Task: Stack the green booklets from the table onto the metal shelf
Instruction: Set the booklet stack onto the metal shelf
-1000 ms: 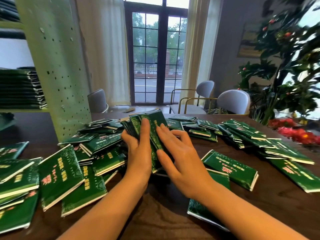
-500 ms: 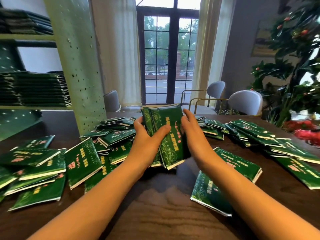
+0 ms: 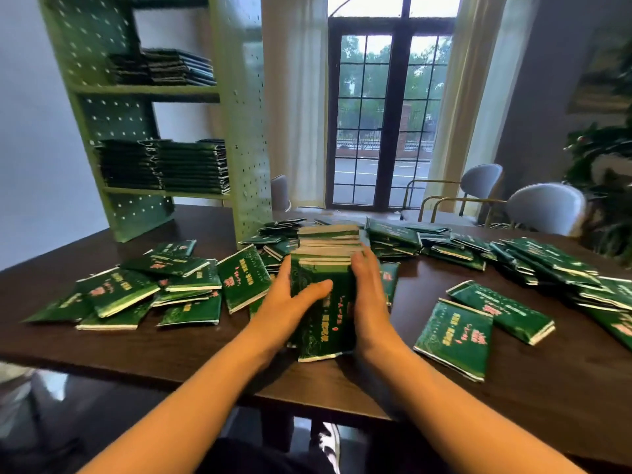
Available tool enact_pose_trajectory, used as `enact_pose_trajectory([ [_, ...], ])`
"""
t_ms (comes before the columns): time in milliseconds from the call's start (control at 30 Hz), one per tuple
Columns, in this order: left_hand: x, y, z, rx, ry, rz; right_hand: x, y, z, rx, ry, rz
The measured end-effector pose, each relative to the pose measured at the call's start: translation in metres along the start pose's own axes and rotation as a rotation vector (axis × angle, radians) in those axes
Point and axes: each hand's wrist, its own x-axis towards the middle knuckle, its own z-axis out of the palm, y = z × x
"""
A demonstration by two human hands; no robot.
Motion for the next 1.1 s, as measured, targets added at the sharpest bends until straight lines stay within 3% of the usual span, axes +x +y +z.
enact_pose_trajectory([
  [133, -0.009, -0.005, 0.009, -0.167, 0.091, -0.050, -0.008, 0.003, 0.005, -0.020, -0.010, -0.010],
  [333, -0.010, -0.009, 0.019, -0.267, 0.091, -0.059, -0.013, 0.000, -0.002, -0.087, -0.087, -0.030],
  [767, -0.005, -0.005, 0.022, -0.019, 0.160, -0.026, -0.007, 0.003, -0.002, -0.290, -0.044, -0.078],
  [1000, 0.011, 0.018, 0.013, -0.047, 0.248, 0.012, 0.009, -0.016, 0.018, -0.260, -0.002, -0.104],
  [1100, 0.019, 0.036, -0.001, -0.111, 0.242, -0.048, 0.020, -0.031, 0.033, -0.217, 0.004, -0.074],
])
